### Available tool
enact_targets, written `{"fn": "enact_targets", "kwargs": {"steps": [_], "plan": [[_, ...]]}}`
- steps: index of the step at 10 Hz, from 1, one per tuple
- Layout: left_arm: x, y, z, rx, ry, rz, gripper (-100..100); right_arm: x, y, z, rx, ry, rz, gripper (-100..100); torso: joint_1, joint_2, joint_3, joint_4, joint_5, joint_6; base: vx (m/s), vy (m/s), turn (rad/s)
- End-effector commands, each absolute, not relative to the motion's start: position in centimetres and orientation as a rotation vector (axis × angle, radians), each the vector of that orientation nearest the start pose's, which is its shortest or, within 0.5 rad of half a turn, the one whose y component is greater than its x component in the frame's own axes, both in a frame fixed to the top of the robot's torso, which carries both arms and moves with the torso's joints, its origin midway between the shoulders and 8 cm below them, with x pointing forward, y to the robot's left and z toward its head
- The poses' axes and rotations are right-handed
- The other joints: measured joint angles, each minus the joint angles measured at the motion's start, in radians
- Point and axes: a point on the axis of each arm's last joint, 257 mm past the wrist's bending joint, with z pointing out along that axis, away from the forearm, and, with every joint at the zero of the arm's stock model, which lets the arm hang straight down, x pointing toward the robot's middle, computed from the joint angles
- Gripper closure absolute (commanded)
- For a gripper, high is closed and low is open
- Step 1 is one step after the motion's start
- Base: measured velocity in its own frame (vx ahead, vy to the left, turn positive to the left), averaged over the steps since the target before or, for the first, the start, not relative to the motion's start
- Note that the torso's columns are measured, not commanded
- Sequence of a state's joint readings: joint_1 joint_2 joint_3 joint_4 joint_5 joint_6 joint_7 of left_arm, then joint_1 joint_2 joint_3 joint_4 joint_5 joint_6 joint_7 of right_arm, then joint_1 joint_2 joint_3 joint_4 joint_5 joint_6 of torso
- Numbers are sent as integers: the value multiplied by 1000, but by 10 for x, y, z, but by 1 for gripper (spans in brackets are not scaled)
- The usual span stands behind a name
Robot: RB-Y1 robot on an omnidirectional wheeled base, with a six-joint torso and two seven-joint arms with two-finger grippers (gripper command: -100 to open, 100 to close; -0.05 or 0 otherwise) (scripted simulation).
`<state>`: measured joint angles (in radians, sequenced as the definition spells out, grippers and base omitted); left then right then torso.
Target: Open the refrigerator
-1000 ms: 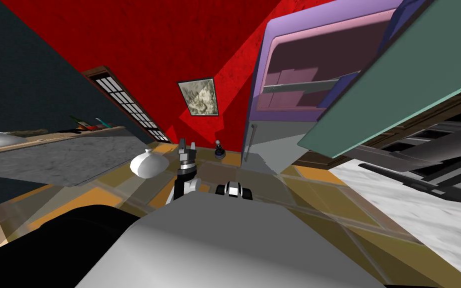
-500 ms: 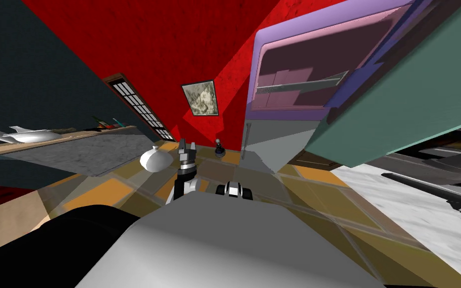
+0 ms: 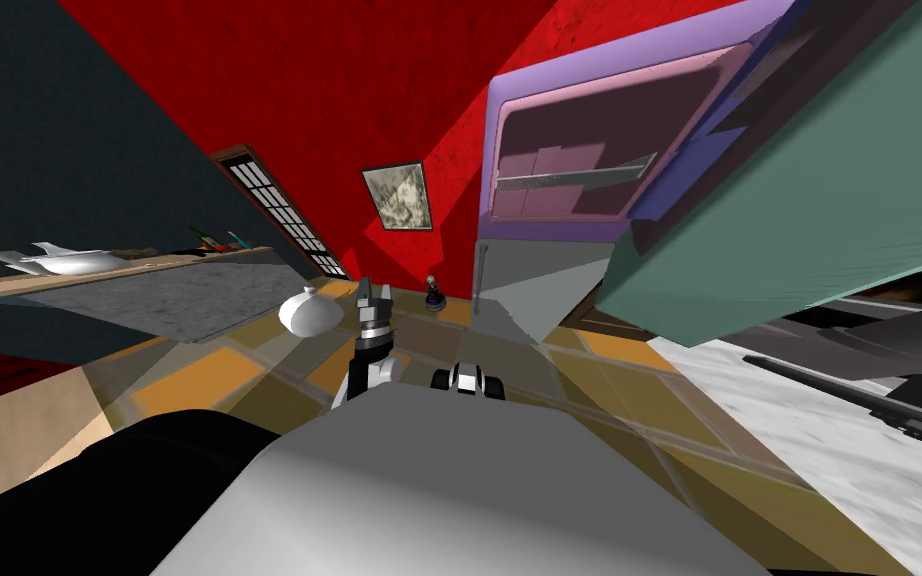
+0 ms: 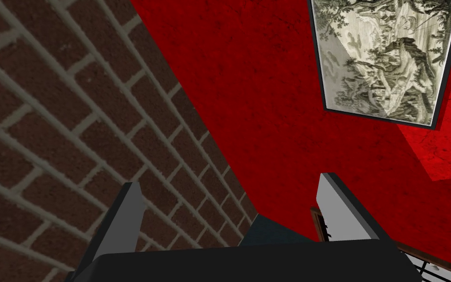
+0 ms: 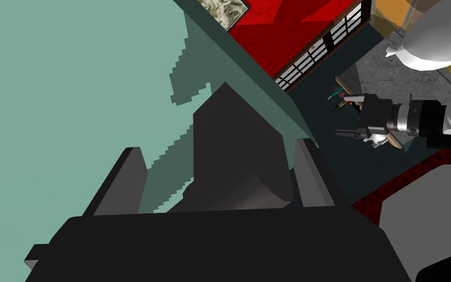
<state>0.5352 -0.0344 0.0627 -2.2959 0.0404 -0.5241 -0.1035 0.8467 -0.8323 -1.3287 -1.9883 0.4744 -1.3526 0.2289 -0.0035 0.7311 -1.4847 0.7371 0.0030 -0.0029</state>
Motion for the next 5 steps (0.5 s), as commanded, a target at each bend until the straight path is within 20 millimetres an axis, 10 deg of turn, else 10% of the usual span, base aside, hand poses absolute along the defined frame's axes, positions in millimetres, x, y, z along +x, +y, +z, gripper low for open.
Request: {"fn": "enact_targets", "kwargs": {"steps": [1, 4, 5], "plan": [[328, 311, 26, -653, 577, -1154, 0, 196, -385, 98, -1165, 1155, -65, 100, 1, -2, 0, -1, -1, 0, -119, -212, 27], [328, 311, 26, -652, 577, -1154, 0, 190, -369, 99, -1201, 1113, -14, 100, 2, 2, 1, 1, 1, 1, -101, -261, 37], [328, 311, 26, -653, 577, -1154, 0, 190, -366, 110, -1213, 1119, -1, -100, 8, -2, -1, -1, 2, 0, -26, -95, -40]]}}
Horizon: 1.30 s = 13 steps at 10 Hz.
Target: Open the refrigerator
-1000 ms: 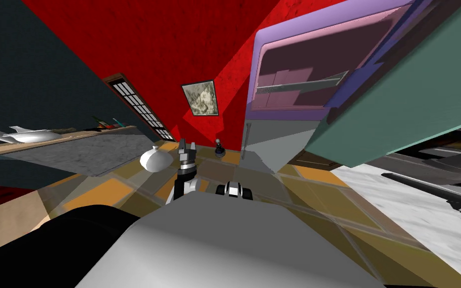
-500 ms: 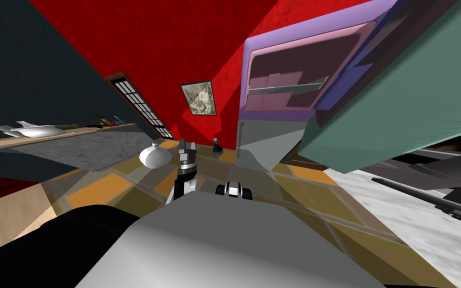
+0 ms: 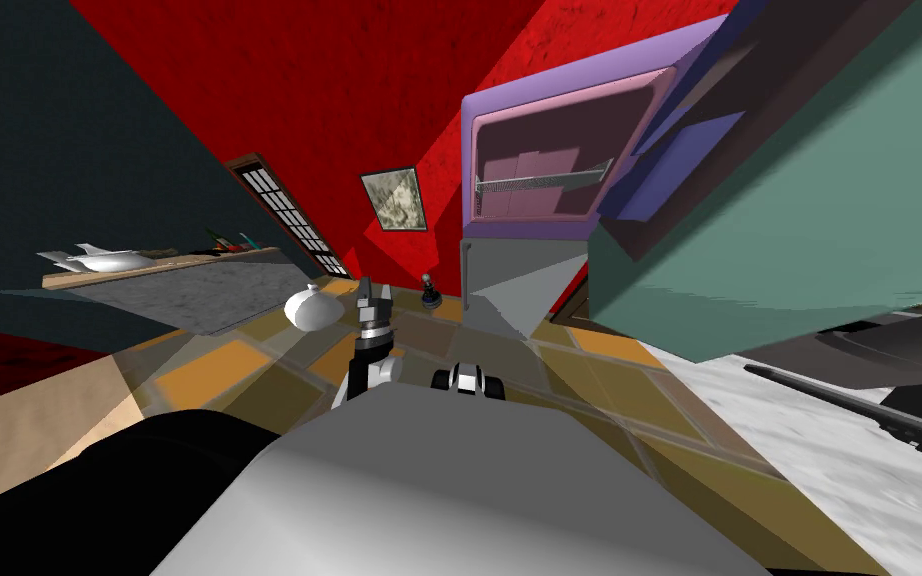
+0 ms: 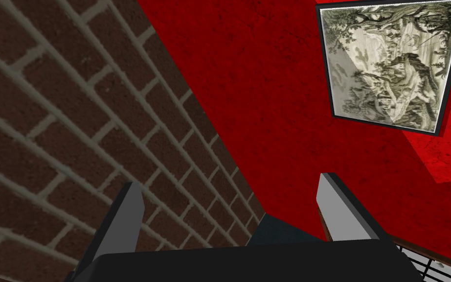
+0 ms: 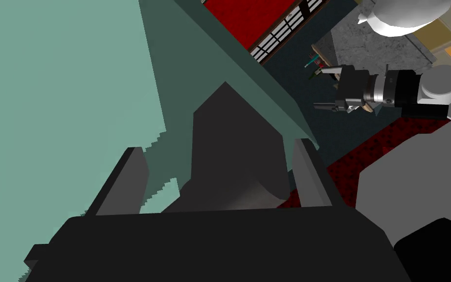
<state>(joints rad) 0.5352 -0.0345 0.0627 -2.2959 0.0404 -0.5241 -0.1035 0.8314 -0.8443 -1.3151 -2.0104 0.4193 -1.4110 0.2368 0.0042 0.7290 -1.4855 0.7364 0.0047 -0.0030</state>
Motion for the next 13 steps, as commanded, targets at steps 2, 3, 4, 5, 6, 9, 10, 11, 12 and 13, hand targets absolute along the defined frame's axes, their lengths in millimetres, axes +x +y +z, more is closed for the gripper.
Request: {"fn": "enact_targets", "kwargs": {"steps": [2, 3, 4, 5, 6, 9, 10, 11, 12, 13], "plan": [[328, 310, 26, -653, 577, -1154, 0, 191, -364, 126, -1213, 1116, 4, -100, 10, 0, 0, 0, 4, -1, 1, 6, -54], [328, 310, 26, -653, 577, -1154, 0, 192, -363, 131, -1213, 1114, 6, -100, 13, 2, -2, 3, 10, -1, 2, 22, -20], [328, 310, 26, -653, 577, -1154, 0, 192, -362, 136, -1213, 1113, 8, -100, 14, 5, -5, 6, 14, -2, 2, 6, -15], [328, 310, 26, -653, 577, -1154, 0, 192, -362, 136, -1213, 1113, 8, -100, 15, 7, -5, 7, 17, -1, 0, 0, 0], [328, 310, 26, -653, 577, -1154, 0, 192, -362, 136, -1213, 1113, 8, -100, 16, 8, -6, 9, 19, -2, 3, -8, -1], [328, 310, 26, -653, 577, -1154, 0, 192, -362, 136, -1213, 1113, 8, -100, 18, 6, -8, 8, 20, -2, -2, 0, 2], [328, 310, 26, -653, 577, -1154, 0, 192, -362, 136, -1213, 1113, 8, -100, 19, 7, -7, 8, 20, -2, 0, 0, 0], [328, 310, 26, -653, 577, -1154, 0, 192, -362, 136, -1213, 1113, 8, -100, 18, 7, -7, 8, 20, -2, 0, 0, 0], [328, 310, 26, -653, 577, -1154, 0, 192, -362, 136, -1213, 1113, 8, -100, 18, 7, -7, 8, 20, -2, 1, 5, 2], [328, 310, 26, -653, 577, -1154, 0, 192, -362, 136, -1213, 1113, 8, -100, 19, 8, -8, 9, 22, -2, 0, 0, 0]]}}
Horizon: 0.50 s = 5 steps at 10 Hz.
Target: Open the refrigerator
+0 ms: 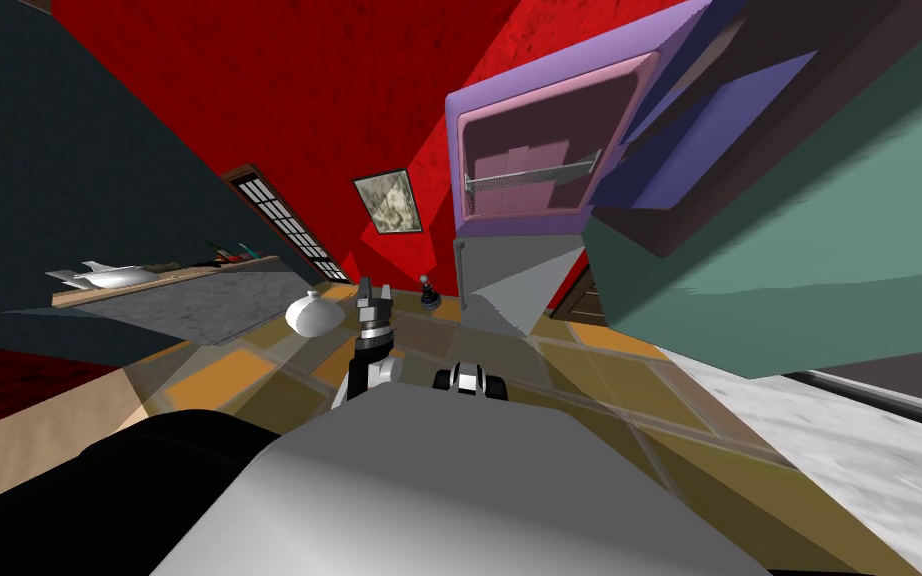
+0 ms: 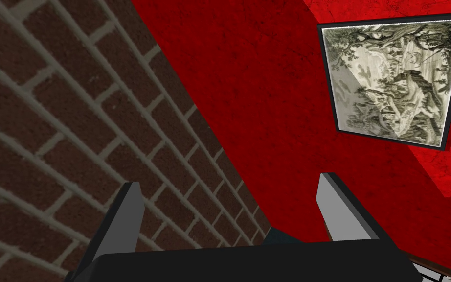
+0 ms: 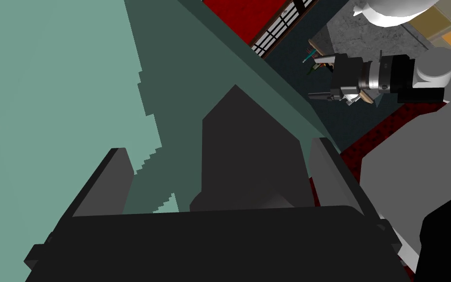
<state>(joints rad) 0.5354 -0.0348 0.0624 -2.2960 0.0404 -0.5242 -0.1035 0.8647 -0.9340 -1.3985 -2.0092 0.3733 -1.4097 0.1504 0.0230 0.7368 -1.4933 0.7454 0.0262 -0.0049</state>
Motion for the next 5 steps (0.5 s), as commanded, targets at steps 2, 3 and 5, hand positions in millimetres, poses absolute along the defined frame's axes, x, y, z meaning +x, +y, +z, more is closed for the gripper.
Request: {"fn": "enact_targets", "kwargs": {"steps": [2, 3, 5], "plan": [[328, 310, 26, -653, 577, -1154, 0, 190, -355, 139, -1235, 1135, 54, -100, -1, 1, 2, 0, -1, 1, -18, -49, -31], [328, 310, 26, -653, 577, -1154, 0, 190, -355, 139, -1235, 1135, 54, -100, -2, 4, 3, 1, 0, 1, -16, -50, -2], [328, 310, 26, -653, 577, -1154, 0, 190, -355, 139, -1235, 1135, 54, -100, 5, 3, 2, 1, 1, 0, -1, -14, -1]]}}
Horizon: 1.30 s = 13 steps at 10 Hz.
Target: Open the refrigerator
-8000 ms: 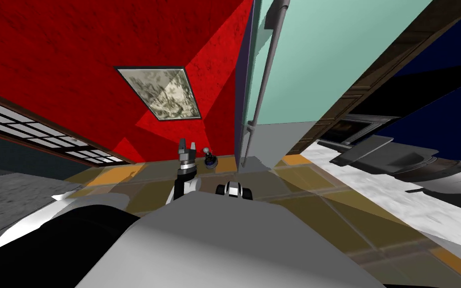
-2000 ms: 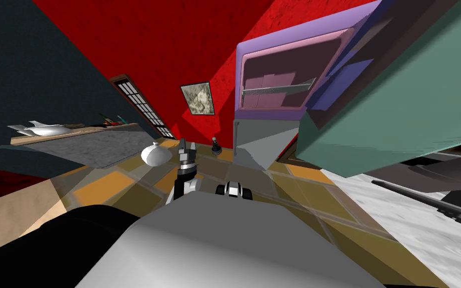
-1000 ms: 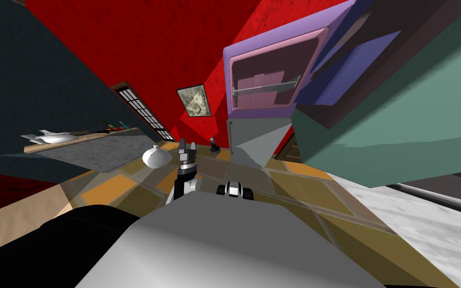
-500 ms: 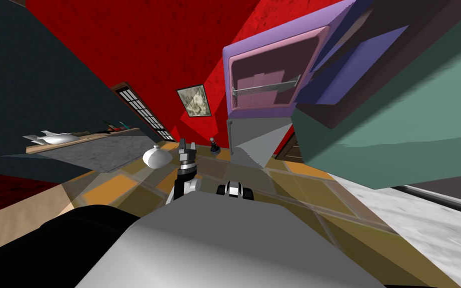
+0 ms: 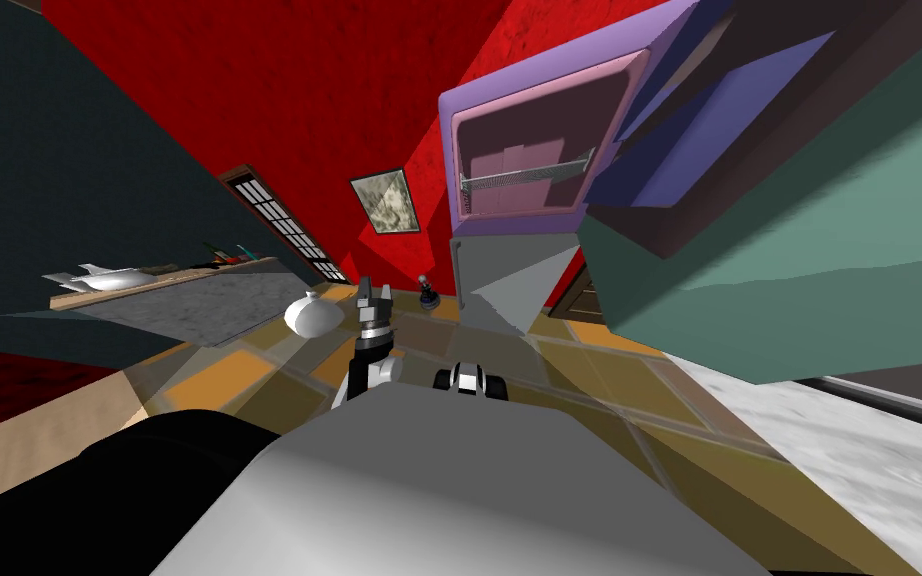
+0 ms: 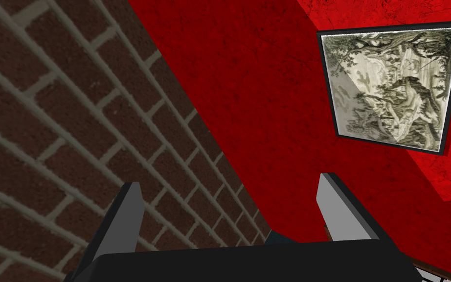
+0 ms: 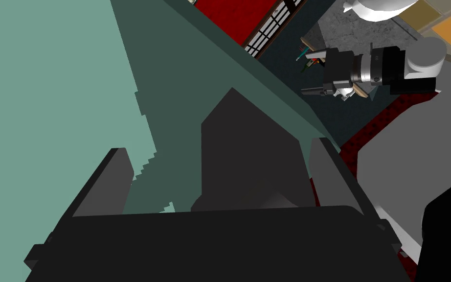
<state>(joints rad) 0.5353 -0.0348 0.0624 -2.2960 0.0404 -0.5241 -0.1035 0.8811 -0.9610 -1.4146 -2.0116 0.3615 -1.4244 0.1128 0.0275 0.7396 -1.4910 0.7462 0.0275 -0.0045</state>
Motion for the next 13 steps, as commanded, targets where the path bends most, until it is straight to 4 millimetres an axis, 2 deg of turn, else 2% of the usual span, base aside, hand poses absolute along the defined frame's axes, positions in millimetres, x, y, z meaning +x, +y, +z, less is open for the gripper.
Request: {"fn": "enact_targets", "kwargs": {"steps": [1, 10, 11, 13], "plan": [[328, 310, 26, -653, 577, -1154, 0, 190, -355, 143, -1231, 1134, 57, -100, 1, -2, -1, -1, 1, 0, 0, 0, 0], [328, 310, 26, -653, 577, -1154, 0, 190, -355, 143, -1231, 1134, 57, -100, 0, -1, -2, 0, 2, 0, 0, -1, -1], [328, 310, 26, -653, 577, -1154, 0, 190, -350, 136, -1258, 1160, 103, -100, -1, -2, -3, 0, 2, -1, -20, -45, -36], [328, 310, 26, -653, 577, -1154, 0, 191, -350, 143, -1248, 1158, 109, -100, -2, 2, -2, 3, 3, 0, -22, -78, -14]]}}
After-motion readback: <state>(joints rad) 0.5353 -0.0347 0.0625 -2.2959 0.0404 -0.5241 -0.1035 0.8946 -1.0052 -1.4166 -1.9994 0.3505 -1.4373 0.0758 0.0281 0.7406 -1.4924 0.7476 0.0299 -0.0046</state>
